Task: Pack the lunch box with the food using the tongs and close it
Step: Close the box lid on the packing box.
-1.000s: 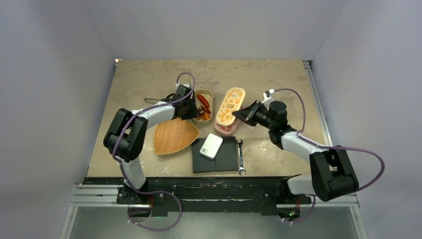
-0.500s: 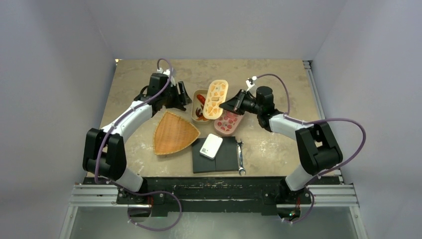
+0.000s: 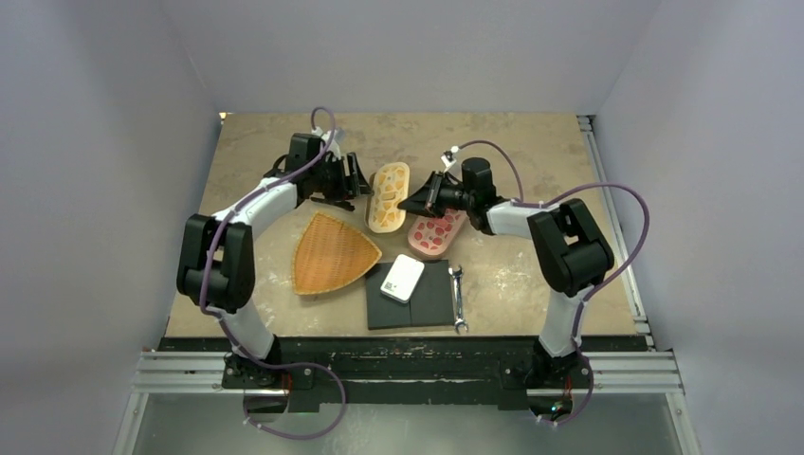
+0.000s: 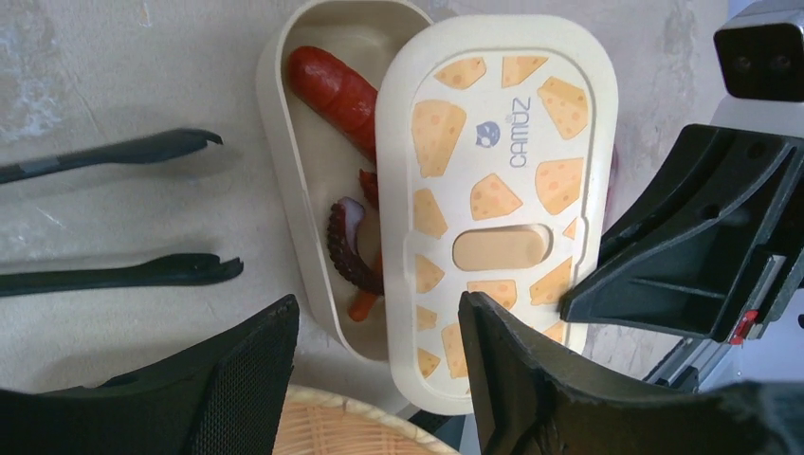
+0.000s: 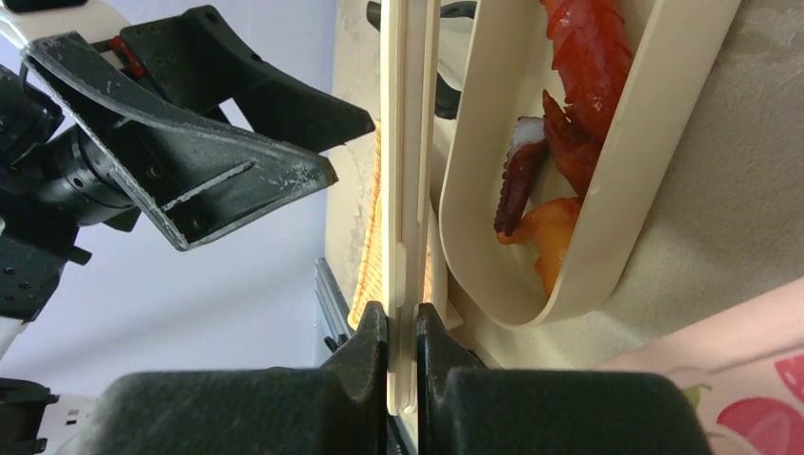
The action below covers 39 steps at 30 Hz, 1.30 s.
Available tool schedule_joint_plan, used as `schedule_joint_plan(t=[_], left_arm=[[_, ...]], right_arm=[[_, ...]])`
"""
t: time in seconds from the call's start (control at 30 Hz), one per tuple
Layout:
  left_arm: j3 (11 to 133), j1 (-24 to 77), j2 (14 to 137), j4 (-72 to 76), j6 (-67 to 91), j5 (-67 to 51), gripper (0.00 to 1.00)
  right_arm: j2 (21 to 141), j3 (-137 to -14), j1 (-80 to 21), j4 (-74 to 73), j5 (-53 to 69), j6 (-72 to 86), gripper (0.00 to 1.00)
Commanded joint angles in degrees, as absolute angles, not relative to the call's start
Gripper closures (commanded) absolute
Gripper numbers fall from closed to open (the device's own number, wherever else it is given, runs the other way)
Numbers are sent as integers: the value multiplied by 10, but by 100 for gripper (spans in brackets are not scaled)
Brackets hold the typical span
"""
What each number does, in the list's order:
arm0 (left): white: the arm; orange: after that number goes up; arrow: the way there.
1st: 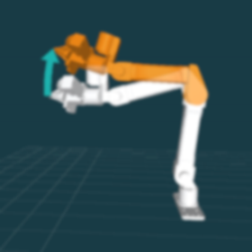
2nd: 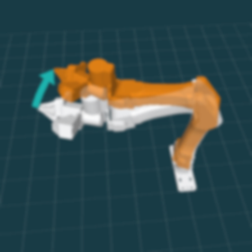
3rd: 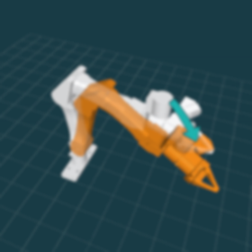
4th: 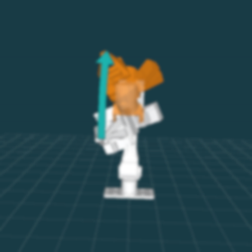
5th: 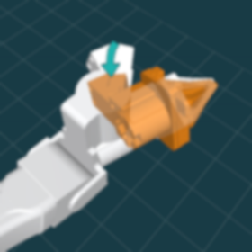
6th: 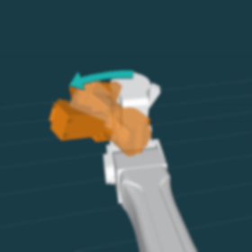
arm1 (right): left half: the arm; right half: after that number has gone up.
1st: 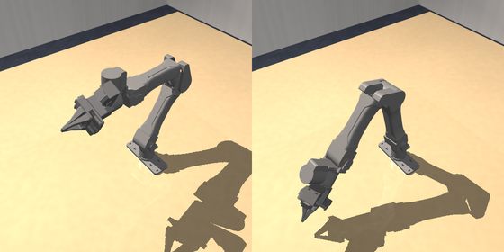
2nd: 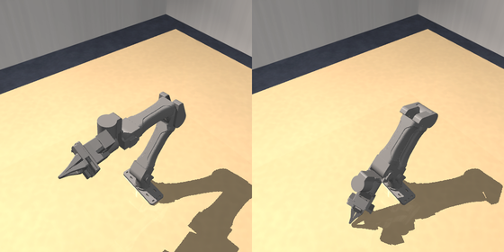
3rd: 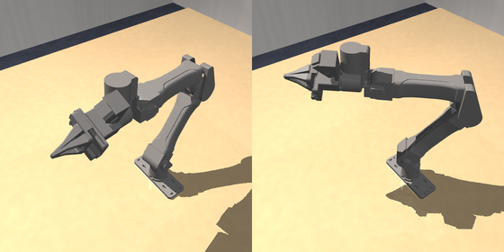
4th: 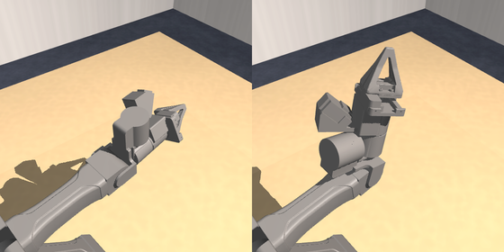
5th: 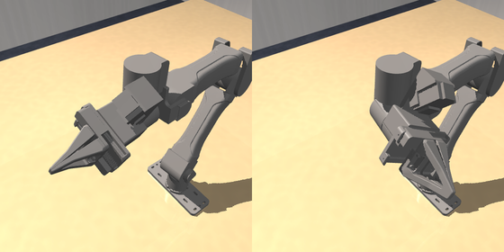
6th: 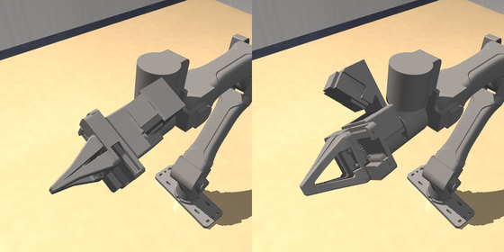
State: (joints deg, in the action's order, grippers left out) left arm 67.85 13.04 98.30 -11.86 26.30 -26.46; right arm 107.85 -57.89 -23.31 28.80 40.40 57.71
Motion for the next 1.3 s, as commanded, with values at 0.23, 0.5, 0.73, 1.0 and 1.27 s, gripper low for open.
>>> schedule_joint_plan(t=[0.23, 0.5, 0.73, 1.0, 1.27], left_arm=[[701, 127, 1011, -115, 245, -253, 37], [709, 127, 1035, -136, 238, -266, 42], [718, 127, 1058, -155, 235, -259, 50], [723, 127, 1078, -166, 236, -254, 59], [722, 127, 1101, -163, 244, -262, 70]], right_arm=[[1136, -654, -235, 302, 439, 611, 100], [1166, -676, -235, 299, 451, 613, 100], [1179, -686, -235, 280, 453, 601, 100], [1208, -697, -235, 274, 471, 597, 100], [1214, -707, -235, 244, 465, 581, 78]])
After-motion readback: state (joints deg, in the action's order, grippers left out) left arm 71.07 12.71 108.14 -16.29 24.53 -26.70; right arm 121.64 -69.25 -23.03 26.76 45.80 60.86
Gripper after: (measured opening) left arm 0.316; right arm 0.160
